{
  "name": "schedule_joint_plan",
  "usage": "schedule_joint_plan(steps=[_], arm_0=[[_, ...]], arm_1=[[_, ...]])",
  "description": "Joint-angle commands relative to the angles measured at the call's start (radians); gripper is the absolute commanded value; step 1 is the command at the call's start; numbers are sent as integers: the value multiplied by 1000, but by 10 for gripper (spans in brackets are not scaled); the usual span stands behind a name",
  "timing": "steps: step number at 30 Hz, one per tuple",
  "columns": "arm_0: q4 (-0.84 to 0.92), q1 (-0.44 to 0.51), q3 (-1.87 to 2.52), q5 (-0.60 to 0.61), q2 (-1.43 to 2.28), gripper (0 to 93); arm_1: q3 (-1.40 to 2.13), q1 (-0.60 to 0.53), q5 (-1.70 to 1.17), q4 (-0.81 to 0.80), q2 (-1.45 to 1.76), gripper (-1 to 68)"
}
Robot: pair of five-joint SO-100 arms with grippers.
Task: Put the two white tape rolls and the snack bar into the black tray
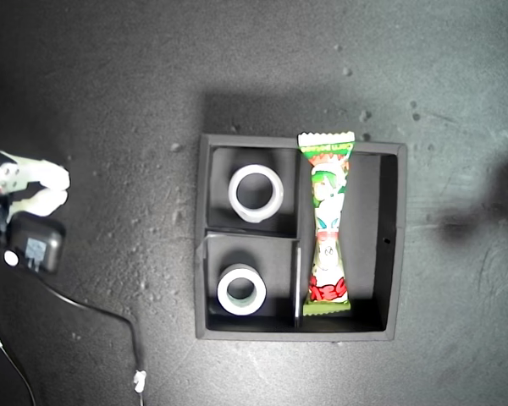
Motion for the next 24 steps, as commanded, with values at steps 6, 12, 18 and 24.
schedule_joint_plan(steps=[6, 12, 18, 24], arm_0=[[41, 0, 57, -8, 49, 2], [41, 0, 57, -8, 49, 2], [41, 0, 57, -8, 49, 2], [41, 0, 57, -8, 49, 2]], arm_1=[[12, -25, -9, 12, 0, 0], [12, -25, -9, 12, 0, 0], [12, -25, -9, 12, 0, 0], [12, -25, -9, 12, 0, 0]])
